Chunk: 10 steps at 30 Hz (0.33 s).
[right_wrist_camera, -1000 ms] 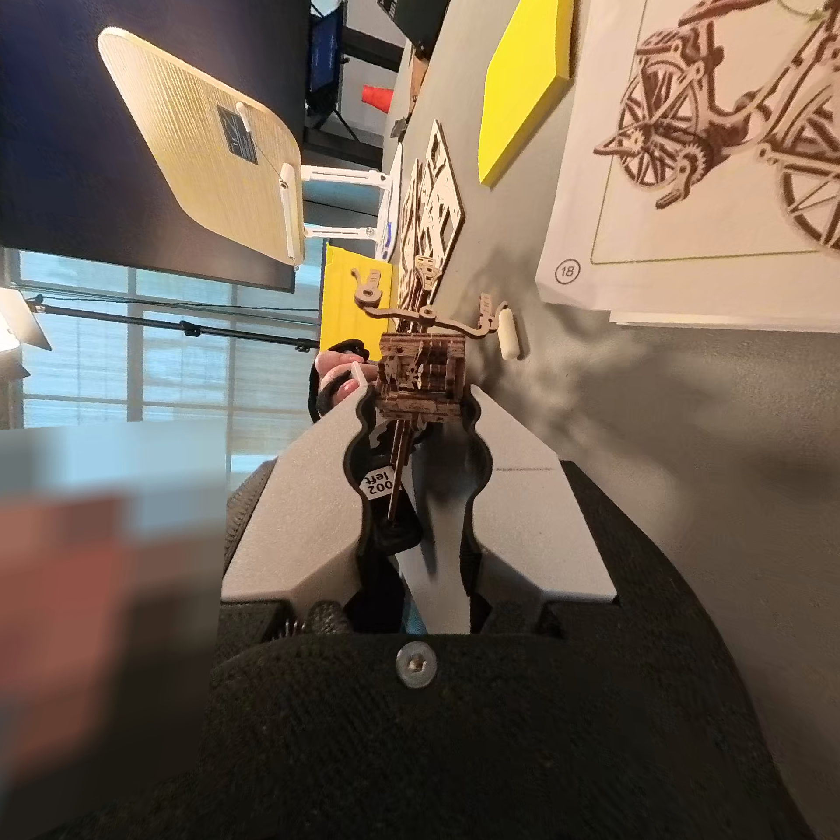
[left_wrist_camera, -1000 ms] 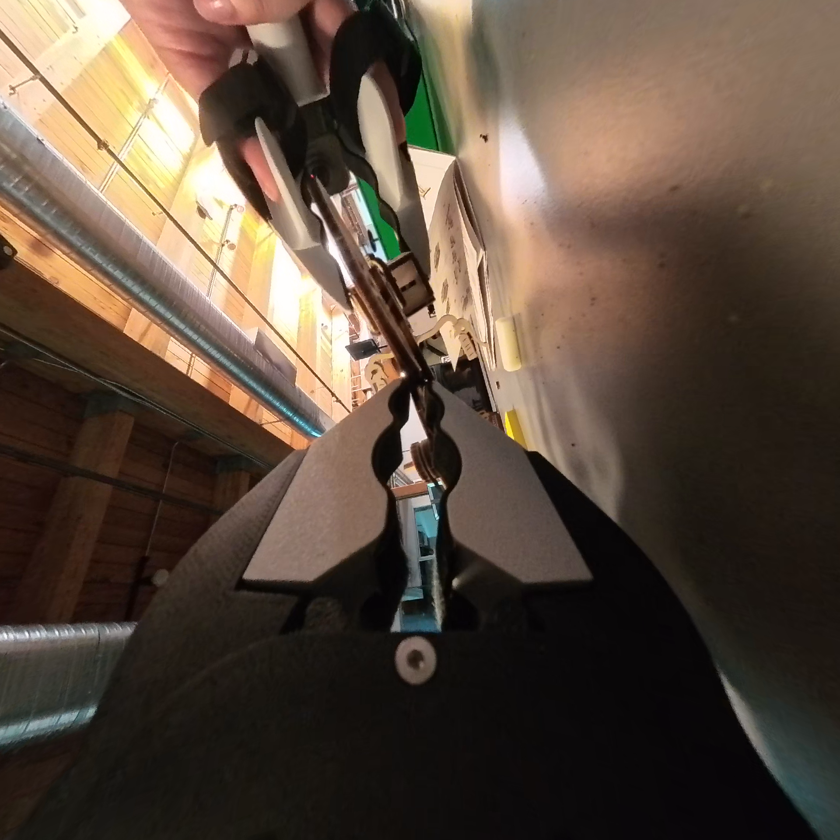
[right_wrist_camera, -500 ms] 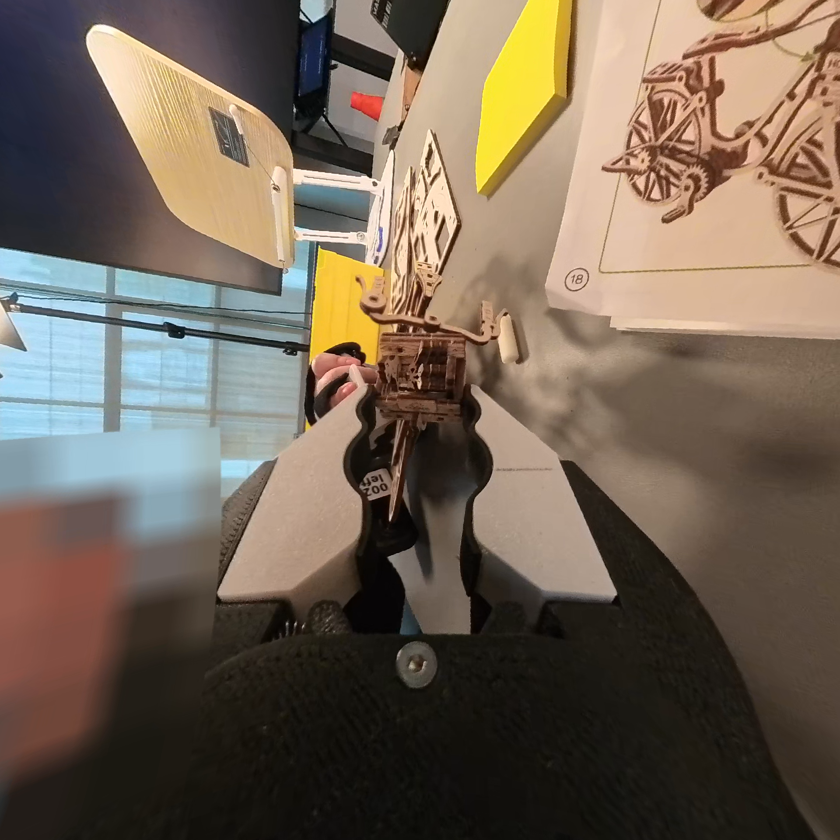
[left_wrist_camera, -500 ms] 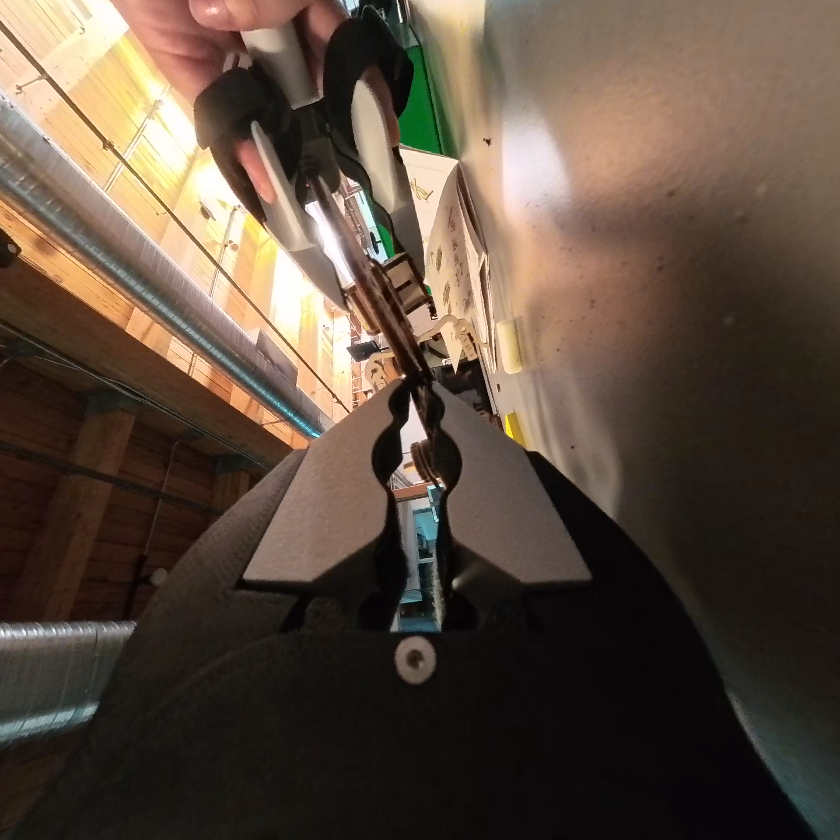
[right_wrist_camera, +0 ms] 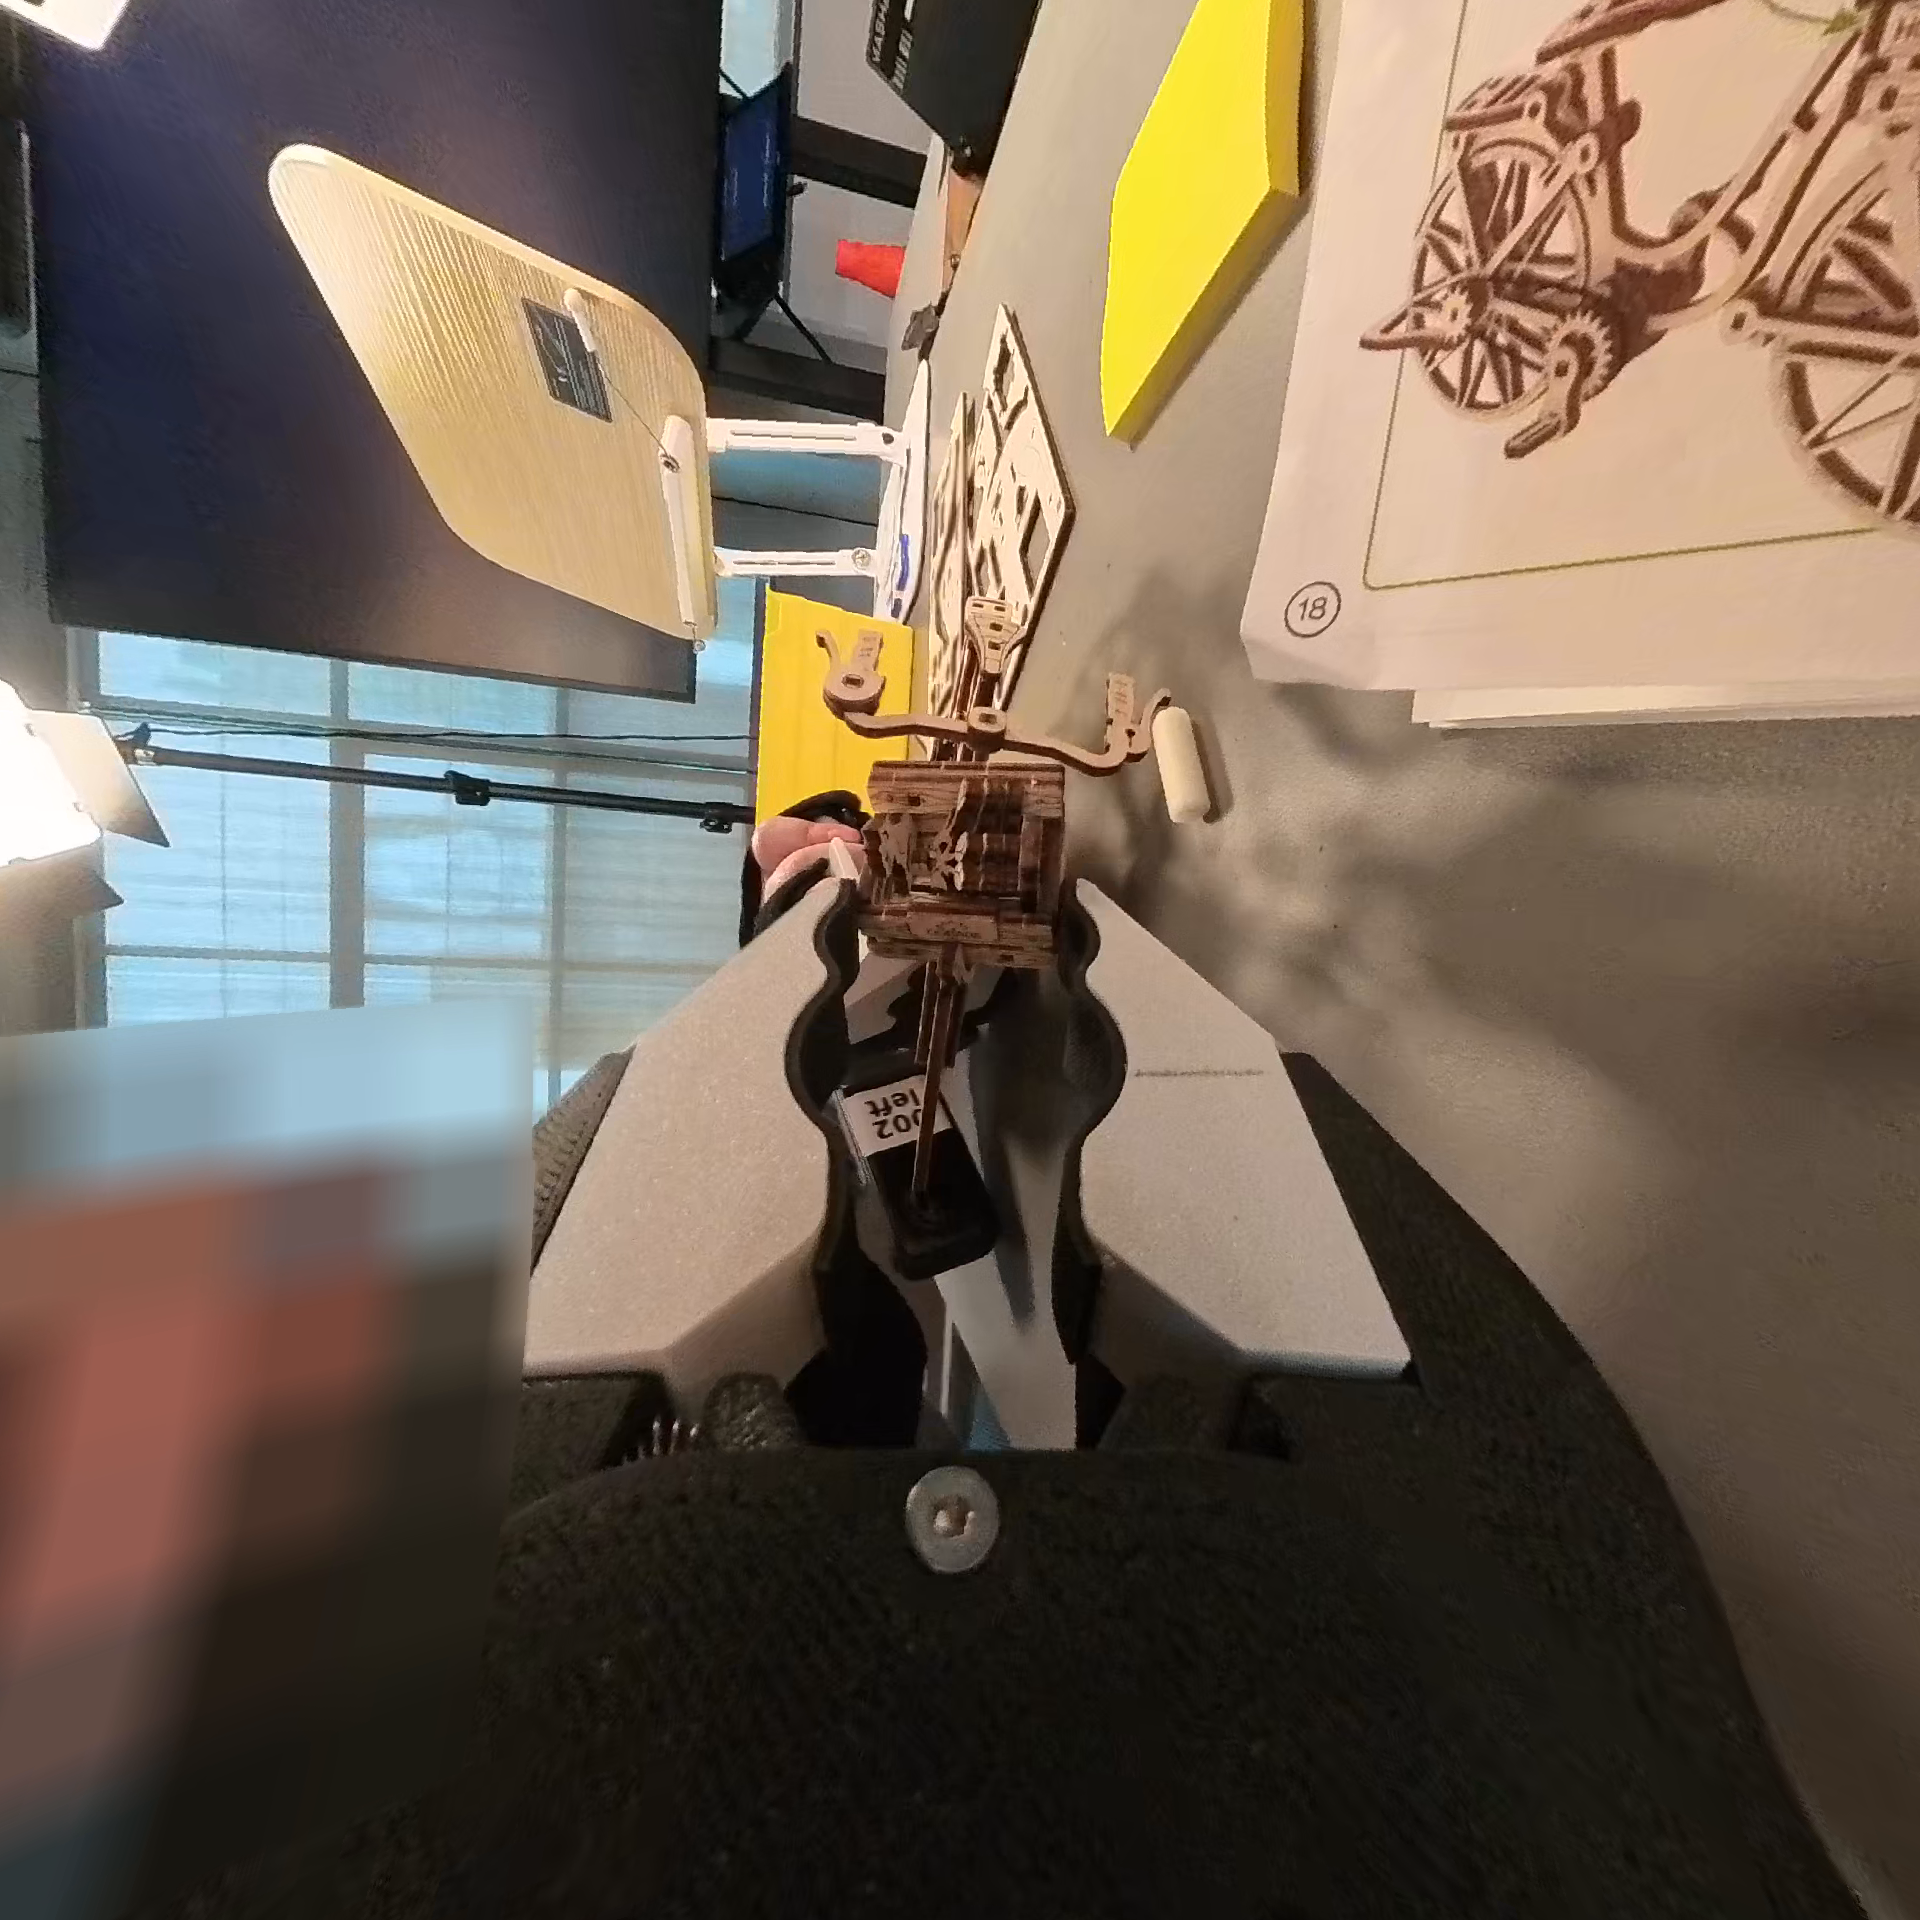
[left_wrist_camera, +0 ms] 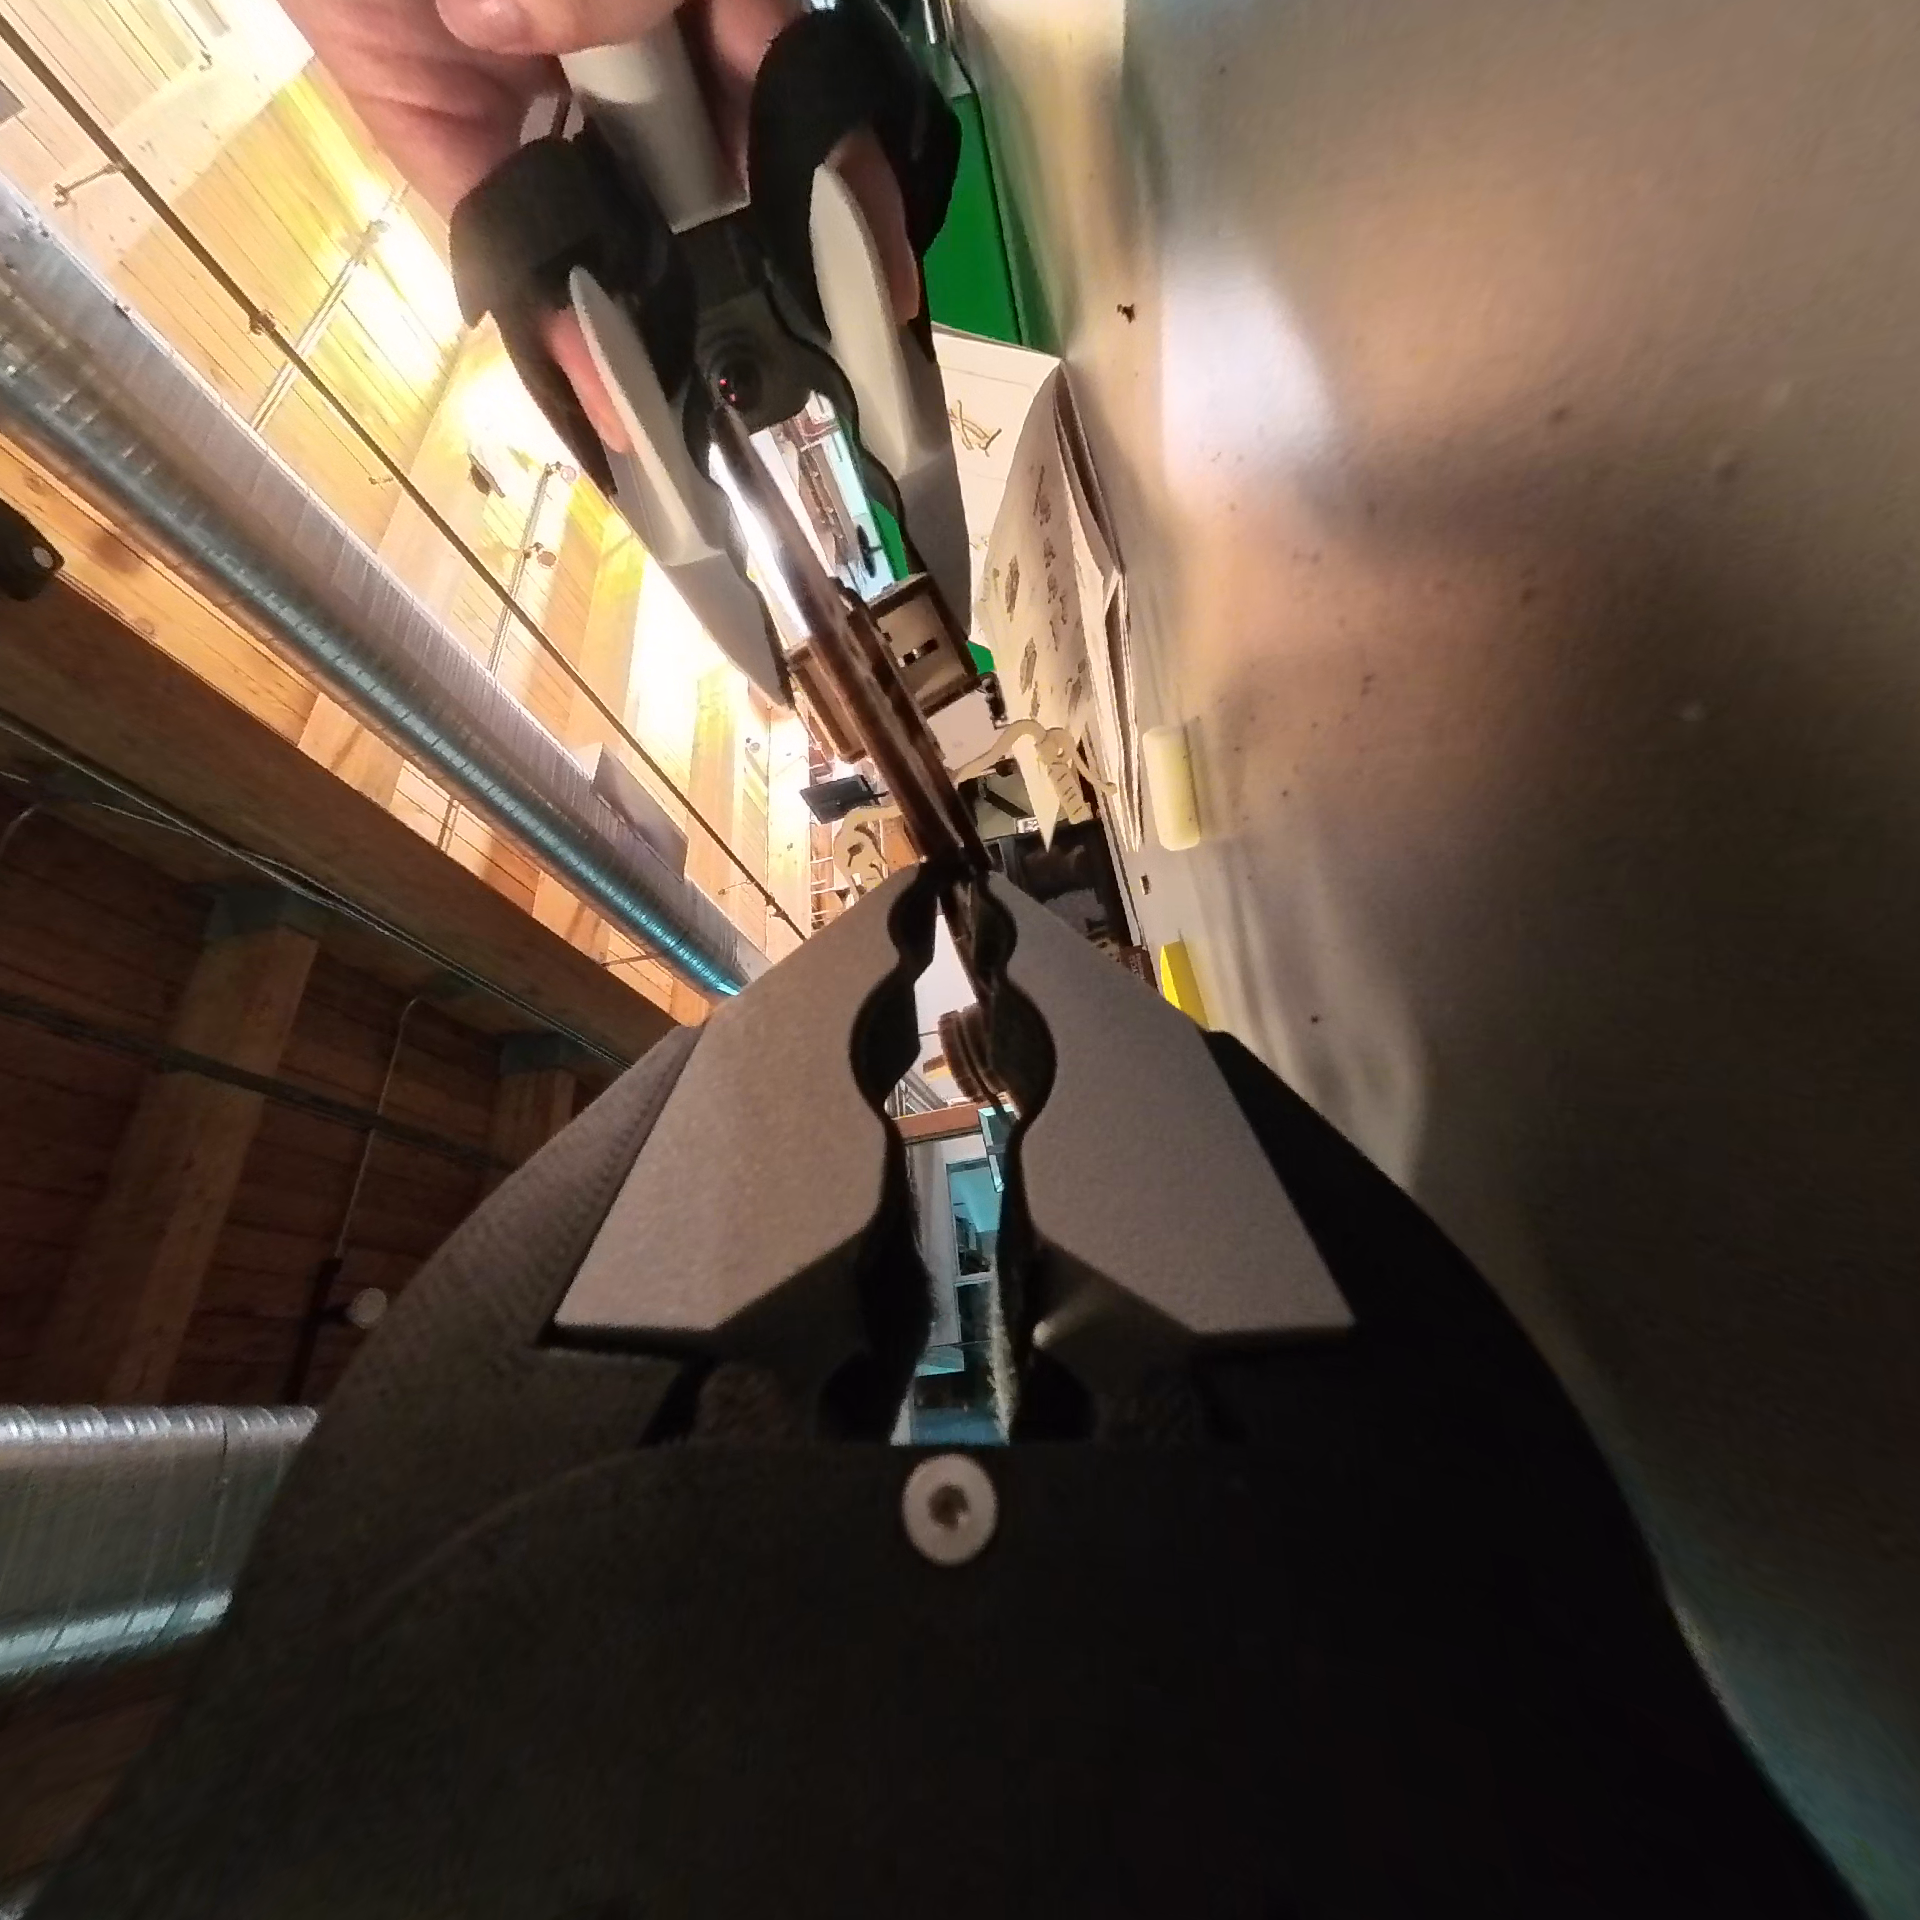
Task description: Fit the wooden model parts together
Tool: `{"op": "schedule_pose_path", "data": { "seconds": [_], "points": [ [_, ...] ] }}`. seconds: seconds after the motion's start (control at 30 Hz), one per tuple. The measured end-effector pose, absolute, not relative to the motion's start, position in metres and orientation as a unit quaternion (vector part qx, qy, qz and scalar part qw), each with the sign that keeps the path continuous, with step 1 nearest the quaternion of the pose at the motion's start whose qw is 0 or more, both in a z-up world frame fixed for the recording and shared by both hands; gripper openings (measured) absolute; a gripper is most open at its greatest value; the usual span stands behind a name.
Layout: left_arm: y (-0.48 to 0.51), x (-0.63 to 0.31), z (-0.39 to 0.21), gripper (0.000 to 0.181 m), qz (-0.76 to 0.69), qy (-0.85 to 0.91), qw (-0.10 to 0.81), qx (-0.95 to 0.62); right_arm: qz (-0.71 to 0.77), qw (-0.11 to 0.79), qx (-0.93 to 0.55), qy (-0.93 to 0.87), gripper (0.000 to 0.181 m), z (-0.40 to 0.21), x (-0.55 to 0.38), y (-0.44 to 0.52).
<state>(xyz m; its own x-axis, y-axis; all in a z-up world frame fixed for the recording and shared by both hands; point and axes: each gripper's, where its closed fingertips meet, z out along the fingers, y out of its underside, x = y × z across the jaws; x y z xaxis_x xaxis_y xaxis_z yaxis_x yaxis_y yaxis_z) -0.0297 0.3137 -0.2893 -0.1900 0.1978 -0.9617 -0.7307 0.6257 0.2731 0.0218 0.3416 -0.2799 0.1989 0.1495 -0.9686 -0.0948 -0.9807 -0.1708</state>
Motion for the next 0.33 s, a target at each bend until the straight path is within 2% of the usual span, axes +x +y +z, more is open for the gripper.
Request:
{"op": "schedule_pose_path", "data": {
  "seconds": [0.03, 0.33],
  "points": [
    [0.3138, -0.0298, -0.2887, 0.005, 0.384, 0.669, 0.605, -0.199, 0.633, 0.096, -0.768, -0.017, 0.035, -0.2799, 0.0218, 0.3415],
    [0.3141, -0.0305, -0.2885, 0.005, 0.380, 0.672, 0.604, -0.198, 0.632, 0.099, -0.769, -0.015, 0.035, -0.2793, 0.0233, 0.3422]
  ]
}}
